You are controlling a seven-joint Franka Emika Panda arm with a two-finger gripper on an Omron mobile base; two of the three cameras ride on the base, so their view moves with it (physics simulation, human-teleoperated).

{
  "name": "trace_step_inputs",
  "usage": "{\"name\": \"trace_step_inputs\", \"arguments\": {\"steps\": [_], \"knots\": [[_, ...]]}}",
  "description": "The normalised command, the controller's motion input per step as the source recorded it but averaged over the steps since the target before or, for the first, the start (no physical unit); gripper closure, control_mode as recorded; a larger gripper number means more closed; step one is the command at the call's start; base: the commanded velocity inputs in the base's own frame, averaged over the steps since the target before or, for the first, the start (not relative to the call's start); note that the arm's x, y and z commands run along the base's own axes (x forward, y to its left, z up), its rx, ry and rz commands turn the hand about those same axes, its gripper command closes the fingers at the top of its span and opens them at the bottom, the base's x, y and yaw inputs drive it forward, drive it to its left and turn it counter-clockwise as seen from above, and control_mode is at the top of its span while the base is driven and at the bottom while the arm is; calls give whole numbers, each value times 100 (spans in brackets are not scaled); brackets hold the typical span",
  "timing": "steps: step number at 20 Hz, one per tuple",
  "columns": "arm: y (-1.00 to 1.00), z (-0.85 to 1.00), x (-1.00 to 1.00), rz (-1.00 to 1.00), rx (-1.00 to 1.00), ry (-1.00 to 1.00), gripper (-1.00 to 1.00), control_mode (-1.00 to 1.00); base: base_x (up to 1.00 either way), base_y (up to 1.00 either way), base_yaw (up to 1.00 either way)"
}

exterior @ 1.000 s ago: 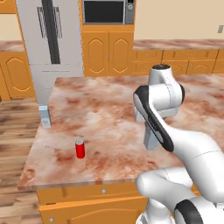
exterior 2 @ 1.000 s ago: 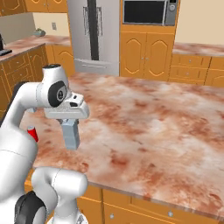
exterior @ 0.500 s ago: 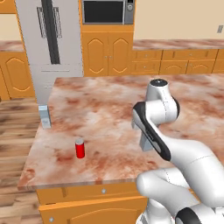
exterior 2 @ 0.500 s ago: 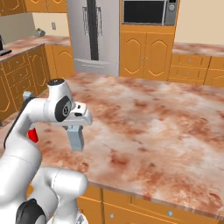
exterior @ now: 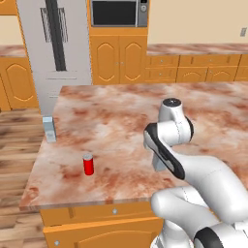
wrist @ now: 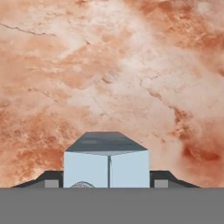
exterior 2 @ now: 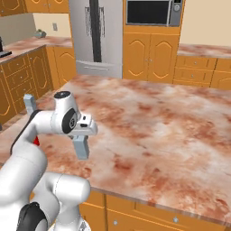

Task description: Move the drinks to the dining counter.

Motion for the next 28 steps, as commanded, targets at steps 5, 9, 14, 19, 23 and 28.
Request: {"name": "trace_step_inputs", "arguments": {"steps": [5, 9, 14, 19, 23, 28], "knots": [[0, -44, 22, 0, -1, -1, 100, -100, 0, 0, 0], [0, -43, 19, 0, -1, 4, 100, -100, 0, 0, 0], [-6, -27, 7, 0, 0, 1, 100, -100, 0, 0, 0], [0, -27, -23, 0, 0, -5, -100, -100, 0, 0, 0], [0, 0, -11, 0, 0, -9, -100, -100, 0, 0, 0], [0, 6, 0, 0, 0, -2, -100, -100, 0, 0, 0]]}}
